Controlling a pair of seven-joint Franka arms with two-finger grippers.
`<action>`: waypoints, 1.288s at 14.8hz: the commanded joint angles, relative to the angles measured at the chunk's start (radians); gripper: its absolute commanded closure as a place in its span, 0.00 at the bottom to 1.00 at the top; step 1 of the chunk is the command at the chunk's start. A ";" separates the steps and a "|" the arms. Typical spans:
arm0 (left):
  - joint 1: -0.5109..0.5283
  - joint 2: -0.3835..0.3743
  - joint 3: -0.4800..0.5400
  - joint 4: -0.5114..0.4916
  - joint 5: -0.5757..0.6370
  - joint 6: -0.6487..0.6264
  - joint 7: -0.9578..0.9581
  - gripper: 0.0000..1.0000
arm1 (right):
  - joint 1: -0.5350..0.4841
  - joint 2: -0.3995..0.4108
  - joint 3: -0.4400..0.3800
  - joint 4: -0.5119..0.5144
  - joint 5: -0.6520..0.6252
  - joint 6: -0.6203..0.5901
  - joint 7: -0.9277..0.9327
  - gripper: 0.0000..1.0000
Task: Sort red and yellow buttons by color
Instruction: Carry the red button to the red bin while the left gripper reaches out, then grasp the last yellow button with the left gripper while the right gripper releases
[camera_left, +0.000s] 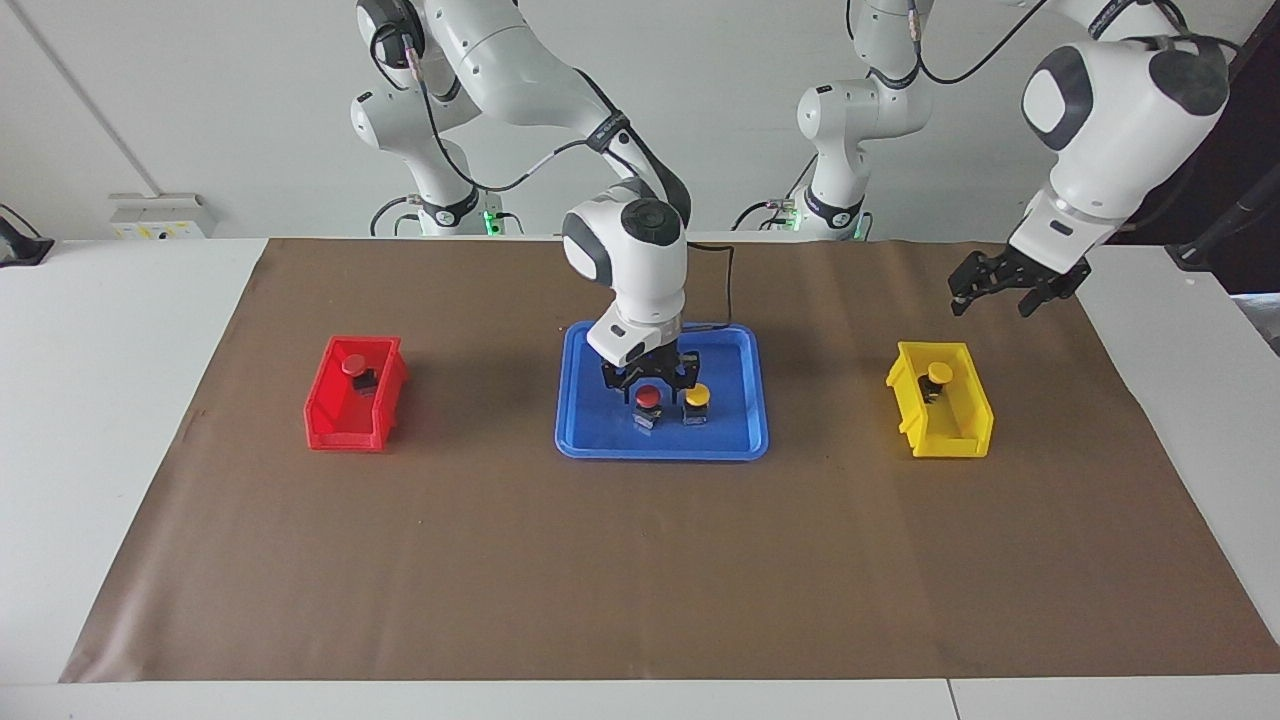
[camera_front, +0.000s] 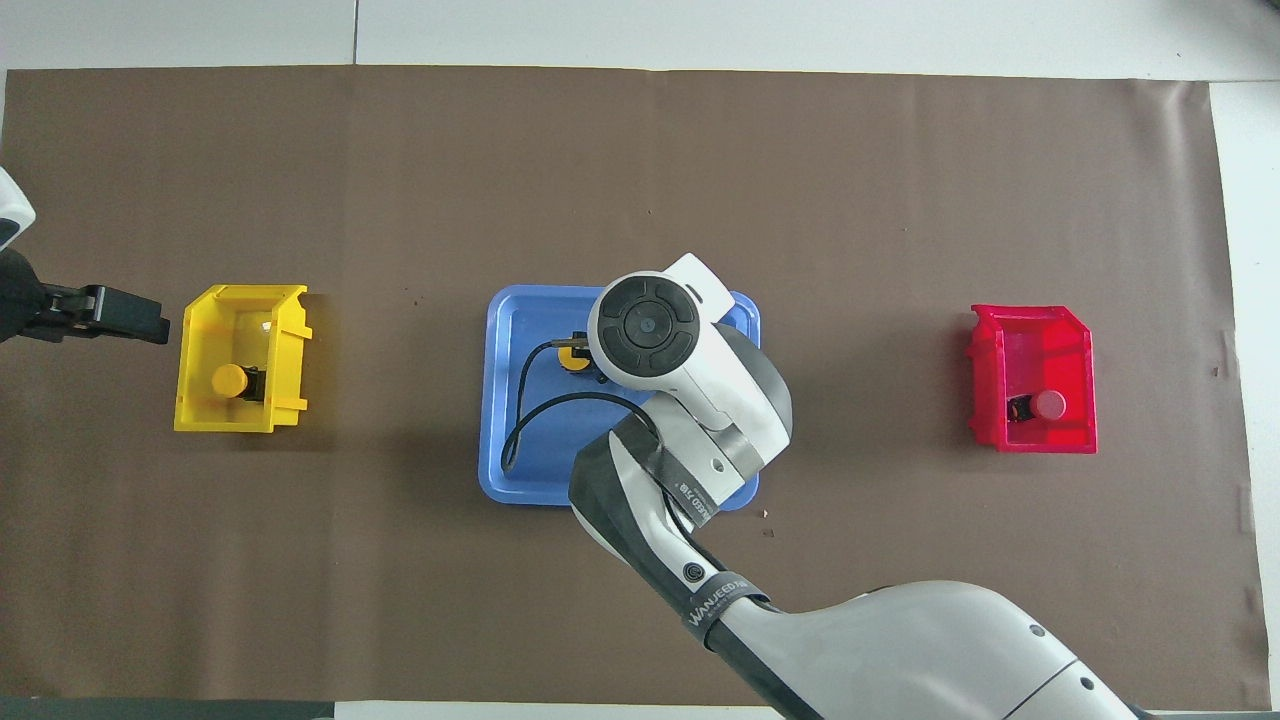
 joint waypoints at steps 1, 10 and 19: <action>-0.003 0.034 0.001 0.139 -0.003 -0.116 0.044 0.00 | -0.003 -0.027 0.001 -0.033 -0.019 0.017 0.021 0.63; -0.244 0.075 -0.006 -0.124 -0.006 0.290 -0.332 0.00 | -0.306 -0.269 -0.002 0.032 -0.001 -0.394 -0.413 0.76; -0.598 0.425 -0.003 -0.025 0.063 0.544 -0.847 0.00 | -0.749 -0.495 -0.004 -0.368 0.094 -0.167 -1.089 0.76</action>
